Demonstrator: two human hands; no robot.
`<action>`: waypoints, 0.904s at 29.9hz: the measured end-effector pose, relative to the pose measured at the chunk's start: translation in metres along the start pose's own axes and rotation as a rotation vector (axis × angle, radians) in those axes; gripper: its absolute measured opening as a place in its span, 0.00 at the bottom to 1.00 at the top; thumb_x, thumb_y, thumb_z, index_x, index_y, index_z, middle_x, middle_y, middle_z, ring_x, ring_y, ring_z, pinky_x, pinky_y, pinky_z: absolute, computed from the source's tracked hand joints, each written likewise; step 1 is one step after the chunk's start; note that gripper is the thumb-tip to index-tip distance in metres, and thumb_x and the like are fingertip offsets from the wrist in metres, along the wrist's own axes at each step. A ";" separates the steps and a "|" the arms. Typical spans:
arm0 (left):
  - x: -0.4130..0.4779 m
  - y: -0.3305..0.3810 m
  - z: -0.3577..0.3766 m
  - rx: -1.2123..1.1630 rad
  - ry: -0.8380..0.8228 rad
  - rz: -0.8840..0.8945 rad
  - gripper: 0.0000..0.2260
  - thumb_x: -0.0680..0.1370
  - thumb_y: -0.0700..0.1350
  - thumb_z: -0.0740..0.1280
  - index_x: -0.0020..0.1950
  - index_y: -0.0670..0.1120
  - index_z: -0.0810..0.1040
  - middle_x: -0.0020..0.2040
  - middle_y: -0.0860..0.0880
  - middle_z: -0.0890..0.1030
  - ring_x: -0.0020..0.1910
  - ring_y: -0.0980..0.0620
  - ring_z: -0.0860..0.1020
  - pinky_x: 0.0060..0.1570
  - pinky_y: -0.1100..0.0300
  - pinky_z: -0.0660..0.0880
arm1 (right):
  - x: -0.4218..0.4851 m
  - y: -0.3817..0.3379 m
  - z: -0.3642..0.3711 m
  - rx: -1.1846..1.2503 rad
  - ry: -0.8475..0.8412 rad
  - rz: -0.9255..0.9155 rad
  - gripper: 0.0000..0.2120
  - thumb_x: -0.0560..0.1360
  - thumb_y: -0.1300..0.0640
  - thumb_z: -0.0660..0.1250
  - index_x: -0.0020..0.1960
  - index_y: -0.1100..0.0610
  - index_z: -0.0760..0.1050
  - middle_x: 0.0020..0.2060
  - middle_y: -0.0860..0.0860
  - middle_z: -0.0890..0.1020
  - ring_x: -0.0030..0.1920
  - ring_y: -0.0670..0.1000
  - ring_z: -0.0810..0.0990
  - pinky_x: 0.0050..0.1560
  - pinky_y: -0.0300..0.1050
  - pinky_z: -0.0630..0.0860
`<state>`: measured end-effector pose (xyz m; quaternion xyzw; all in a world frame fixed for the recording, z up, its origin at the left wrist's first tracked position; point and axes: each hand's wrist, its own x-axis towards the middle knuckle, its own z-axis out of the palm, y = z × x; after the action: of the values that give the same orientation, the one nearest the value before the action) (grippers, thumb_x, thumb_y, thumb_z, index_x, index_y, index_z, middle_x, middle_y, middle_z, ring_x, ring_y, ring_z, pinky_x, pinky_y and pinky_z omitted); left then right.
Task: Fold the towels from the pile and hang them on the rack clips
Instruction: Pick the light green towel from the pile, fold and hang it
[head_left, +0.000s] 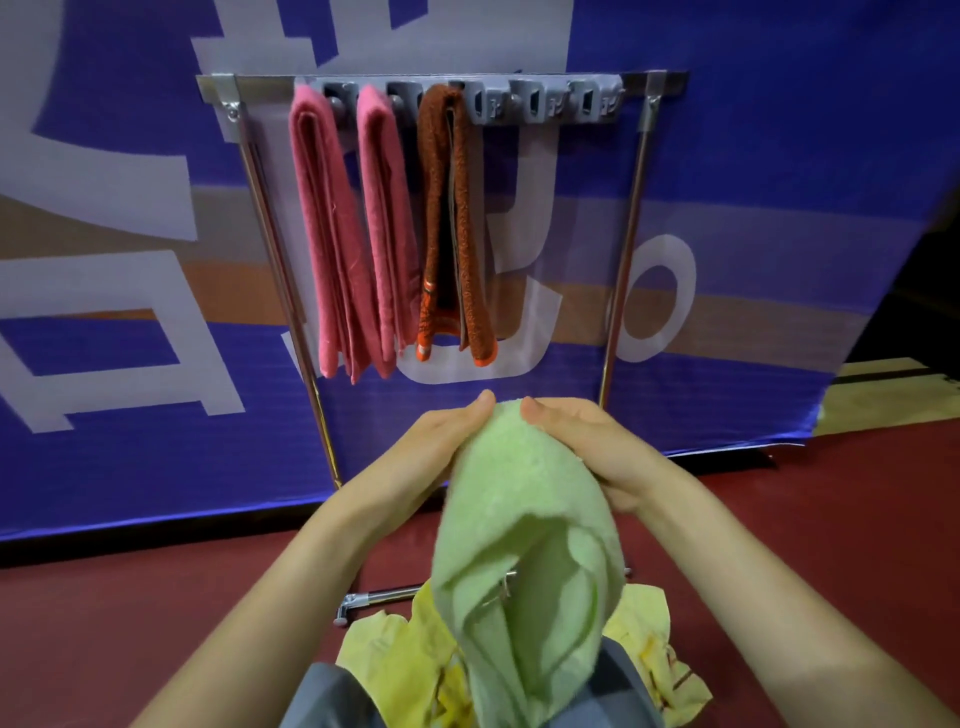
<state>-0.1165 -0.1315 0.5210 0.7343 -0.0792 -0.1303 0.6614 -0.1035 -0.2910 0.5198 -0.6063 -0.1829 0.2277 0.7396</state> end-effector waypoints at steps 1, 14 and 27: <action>-0.001 -0.001 0.001 -0.004 -0.006 -0.004 0.22 0.69 0.61 0.57 0.48 0.48 0.81 0.52 0.44 0.83 0.53 0.48 0.81 0.58 0.55 0.74 | -0.001 0.003 -0.001 -0.008 0.016 0.011 0.16 0.67 0.50 0.63 0.49 0.57 0.80 0.41 0.53 0.84 0.42 0.48 0.83 0.45 0.39 0.79; 0.038 0.035 0.021 -0.033 -0.057 0.116 0.20 0.66 0.56 0.61 0.40 0.42 0.82 0.32 0.50 0.83 0.33 0.56 0.80 0.35 0.66 0.75 | -0.002 -0.040 -0.035 -0.105 -0.004 0.094 0.18 0.72 0.47 0.58 0.55 0.54 0.77 0.50 0.50 0.83 0.54 0.47 0.81 0.54 0.37 0.76; 0.038 0.037 0.036 -0.199 -0.127 0.081 0.15 0.74 0.56 0.61 0.41 0.51 0.85 0.42 0.49 0.86 0.44 0.56 0.83 0.41 0.68 0.76 | -0.009 -0.045 -0.037 -0.045 0.010 0.025 0.11 0.73 0.51 0.62 0.47 0.56 0.79 0.43 0.50 0.85 0.46 0.46 0.83 0.46 0.37 0.77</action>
<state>-0.0889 -0.1808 0.5515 0.6517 -0.1369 -0.1570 0.7293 -0.0858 -0.3336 0.5567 -0.6263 -0.1764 0.2297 0.7238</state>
